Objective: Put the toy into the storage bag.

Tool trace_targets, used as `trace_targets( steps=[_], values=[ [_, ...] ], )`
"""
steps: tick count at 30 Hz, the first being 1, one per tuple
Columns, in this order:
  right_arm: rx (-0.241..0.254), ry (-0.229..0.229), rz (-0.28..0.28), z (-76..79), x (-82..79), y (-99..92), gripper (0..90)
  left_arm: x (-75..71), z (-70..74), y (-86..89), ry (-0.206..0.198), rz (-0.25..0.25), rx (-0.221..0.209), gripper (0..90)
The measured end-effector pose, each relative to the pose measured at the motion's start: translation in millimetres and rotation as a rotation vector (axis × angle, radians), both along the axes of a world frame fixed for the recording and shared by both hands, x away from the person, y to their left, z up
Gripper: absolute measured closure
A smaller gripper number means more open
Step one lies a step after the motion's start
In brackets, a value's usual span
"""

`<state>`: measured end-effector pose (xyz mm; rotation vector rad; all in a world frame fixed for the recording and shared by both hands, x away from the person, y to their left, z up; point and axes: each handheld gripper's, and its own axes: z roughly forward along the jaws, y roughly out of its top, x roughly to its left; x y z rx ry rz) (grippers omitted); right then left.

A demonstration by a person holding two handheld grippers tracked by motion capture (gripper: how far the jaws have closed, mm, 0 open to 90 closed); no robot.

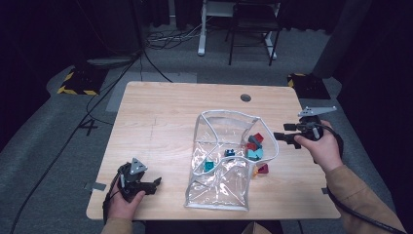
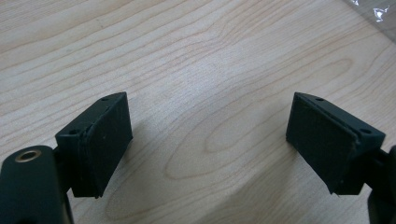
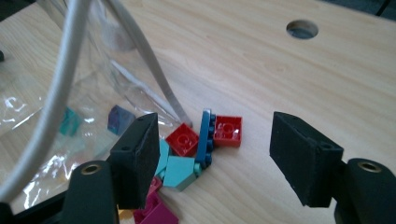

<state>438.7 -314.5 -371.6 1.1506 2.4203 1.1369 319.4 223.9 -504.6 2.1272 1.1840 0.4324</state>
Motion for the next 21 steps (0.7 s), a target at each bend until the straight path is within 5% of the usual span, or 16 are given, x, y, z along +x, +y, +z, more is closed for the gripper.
trace_targets(
  steps=[11, 21],
  values=[
    [-0.041, 0.059, 0.033, -42.0, -11.9, 7.1, 32.9, 0.0, -0.1, -0.1, -0.001, 0.001, -0.001, 14.6],
    [-0.018, 0.117, 0.077, -77.4, -30.4, 16.9, 32.6, 0.0, -0.1, -0.1, -0.001, 0.0, -0.001, 14.6]
  ],
)
